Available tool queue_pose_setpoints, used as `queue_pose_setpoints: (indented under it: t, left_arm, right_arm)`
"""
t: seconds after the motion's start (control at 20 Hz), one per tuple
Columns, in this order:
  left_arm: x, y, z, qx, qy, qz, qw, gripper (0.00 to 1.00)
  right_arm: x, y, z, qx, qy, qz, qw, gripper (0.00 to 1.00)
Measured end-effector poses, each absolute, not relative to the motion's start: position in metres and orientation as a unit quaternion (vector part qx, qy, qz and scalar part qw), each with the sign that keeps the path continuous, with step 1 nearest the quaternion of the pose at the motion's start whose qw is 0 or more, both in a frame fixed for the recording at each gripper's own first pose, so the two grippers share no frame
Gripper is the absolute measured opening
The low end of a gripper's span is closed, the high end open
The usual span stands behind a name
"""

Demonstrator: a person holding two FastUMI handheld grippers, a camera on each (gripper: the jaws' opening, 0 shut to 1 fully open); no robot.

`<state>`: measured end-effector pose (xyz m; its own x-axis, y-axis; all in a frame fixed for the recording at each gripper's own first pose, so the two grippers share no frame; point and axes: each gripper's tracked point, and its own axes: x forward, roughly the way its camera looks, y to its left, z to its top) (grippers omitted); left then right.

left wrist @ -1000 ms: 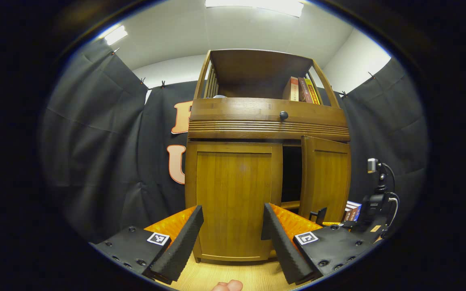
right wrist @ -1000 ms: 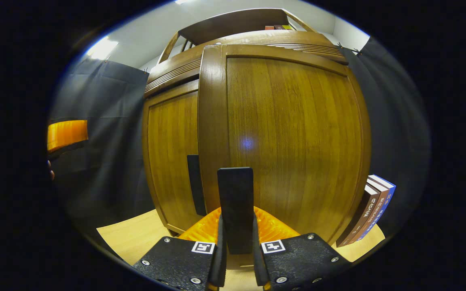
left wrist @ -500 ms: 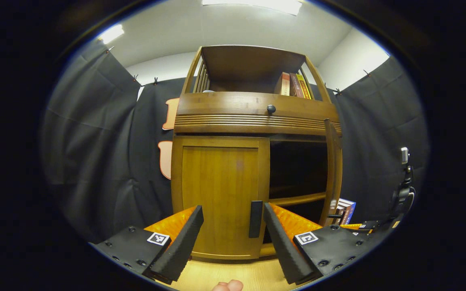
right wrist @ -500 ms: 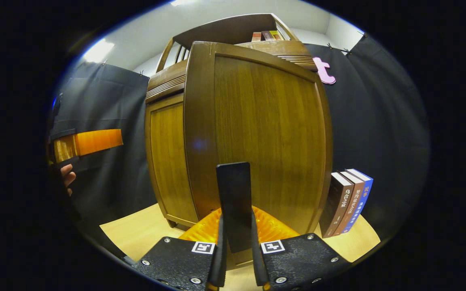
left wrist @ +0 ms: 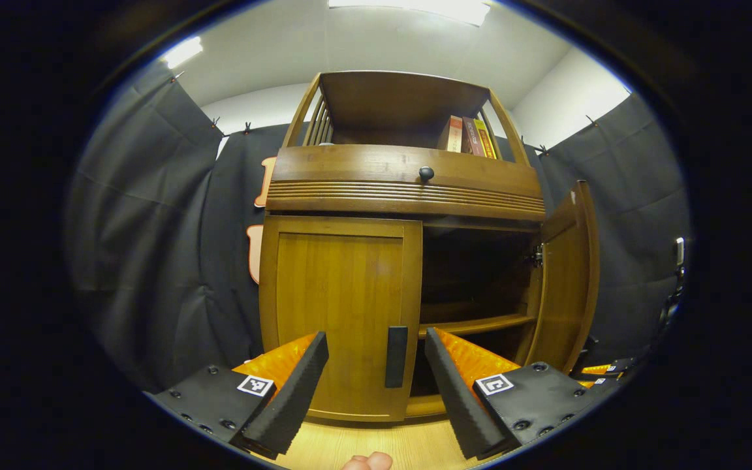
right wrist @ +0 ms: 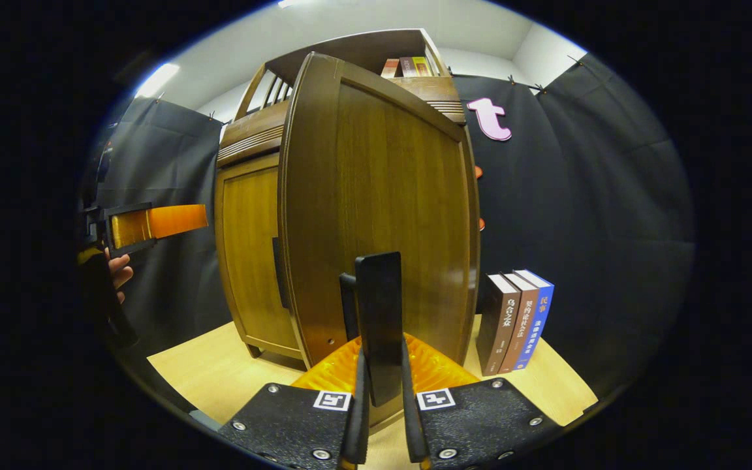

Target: Open the right door of the double-door shoe cabinet with the right hand, and open the left door with the left hand.

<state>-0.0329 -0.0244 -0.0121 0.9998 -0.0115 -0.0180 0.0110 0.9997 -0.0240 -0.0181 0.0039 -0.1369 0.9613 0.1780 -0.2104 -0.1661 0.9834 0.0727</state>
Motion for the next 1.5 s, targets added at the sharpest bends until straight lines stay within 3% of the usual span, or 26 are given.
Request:
queue_pose_setpoints:
  t: [0.1,0.15,0.2,0.25,0.4,0.5,0.65,0.8,0.9,1.5]
  left_arm:
    - [-0.031,-0.03,-0.015,-0.018,0.01,-0.007,1.0,0.95]
    - [-0.029,-0.033,-0.016,-0.021,0.01,-0.009,1.0,0.99]
    - [-0.029,-0.036,-0.016,-0.023,0.01,-0.011,1.0,0.95]
    - [-0.029,-0.04,-0.017,-0.023,0.011,-0.014,1.0,0.95]
    - [-0.027,-0.048,-0.017,-0.02,0.009,-0.022,1.0,0.99]
    - [-0.025,-0.051,-0.02,-0.02,0.01,-0.026,0.999,0.95]
    - [-0.023,-0.055,-0.021,-0.015,0.011,-0.03,0.999,0.95]
    - [-0.024,-0.052,-0.018,-0.008,0.007,-0.028,1.0,0.99]
    - [-0.024,-0.048,-0.019,-0.007,0.007,-0.023,1.0,0.95]
    - [-0.04,-0.031,-0.03,-0.016,0.028,-0.004,0.999,0.98]
  right_arm:
    - [-0.024,-0.011,-0.138,0.025,0.112,0.076,0.991,0.22]
    - [-0.027,-0.019,-0.138,0.022,0.112,0.069,0.991,0.12]
    - [-0.03,-0.028,-0.137,0.02,0.113,0.06,0.992,0.28]
    - [-0.033,-0.038,-0.137,0.014,0.114,0.05,0.992,0.18]
    - [-0.037,-0.079,-0.135,-0.014,0.116,0.005,0.993,0.12]
    - [-0.037,-0.101,-0.134,-0.019,0.116,-0.01,0.993,0.07]
    - [-0.036,-0.108,-0.135,-0.005,0.11,0.0,0.994,0.03]
    - [-0.036,-0.12,-0.134,-0.004,0.108,0.027,0.994,0.02]
    - [-0.033,-0.133,-0.134,0.006,0.105,0.046,0.993,0.02]
    - [-0.023,-0.166,-0.137,0.005,0.123,0.126,0.984,0.03]
